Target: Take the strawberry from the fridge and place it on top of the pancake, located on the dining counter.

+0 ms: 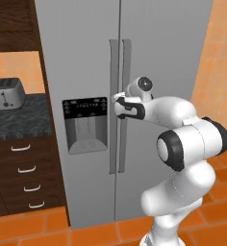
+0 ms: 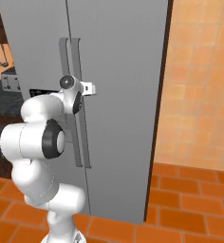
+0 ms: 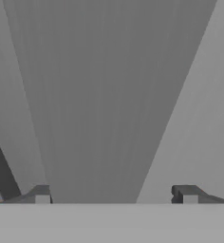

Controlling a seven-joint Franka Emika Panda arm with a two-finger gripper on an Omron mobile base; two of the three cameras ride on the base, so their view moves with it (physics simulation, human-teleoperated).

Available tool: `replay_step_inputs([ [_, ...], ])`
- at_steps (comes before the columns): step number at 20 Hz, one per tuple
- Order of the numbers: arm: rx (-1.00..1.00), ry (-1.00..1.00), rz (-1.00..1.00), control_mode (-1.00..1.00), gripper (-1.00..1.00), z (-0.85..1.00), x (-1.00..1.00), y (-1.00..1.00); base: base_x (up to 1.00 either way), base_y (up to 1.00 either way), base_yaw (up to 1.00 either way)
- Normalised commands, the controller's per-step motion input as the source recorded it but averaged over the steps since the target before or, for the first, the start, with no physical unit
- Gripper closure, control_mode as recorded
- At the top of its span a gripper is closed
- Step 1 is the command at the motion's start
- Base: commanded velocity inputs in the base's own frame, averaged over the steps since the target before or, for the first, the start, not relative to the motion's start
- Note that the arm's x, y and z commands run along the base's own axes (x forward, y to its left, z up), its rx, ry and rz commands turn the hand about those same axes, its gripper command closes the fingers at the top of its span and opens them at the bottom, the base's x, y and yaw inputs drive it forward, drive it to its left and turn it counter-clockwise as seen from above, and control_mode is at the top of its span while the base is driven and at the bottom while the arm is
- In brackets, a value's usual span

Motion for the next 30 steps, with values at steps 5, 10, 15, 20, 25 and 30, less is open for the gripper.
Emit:
replay_step_inputs([
  [5, 0.0, 0.0, 0.0, -1.0, -1.0, -0.2, 0.62, 0.11, 0.0, 0.0, 0.0],
  [10, 0.0, 0.0, 0.0, -1.0, 1.0, -0.35, 0.64, 0.22, 0.0, 0.0, 0.0],
  [15, 0.0, 0.06, 0.0, -1.0, 1.0, -0.08, -0.08, -0.11, 0.0, 0.0, 0.0],
  [20, 0.04, -0.01, 0.0, -1.0, 1.0, 0.0, -0.98, -0.85, 0.0, 0.0, 0.0],
  [25, 0.03, 0.0, 0.0, -1.0, 1.0, 0.0, -0.95, -0.9, 0.0, 0.0, 0.0],
  [30, 0.01, 0.01, 0.0, -1.0, 1.0, 0.0, -0.91, -0.94, 0.0, 0.0, 0.0],
])
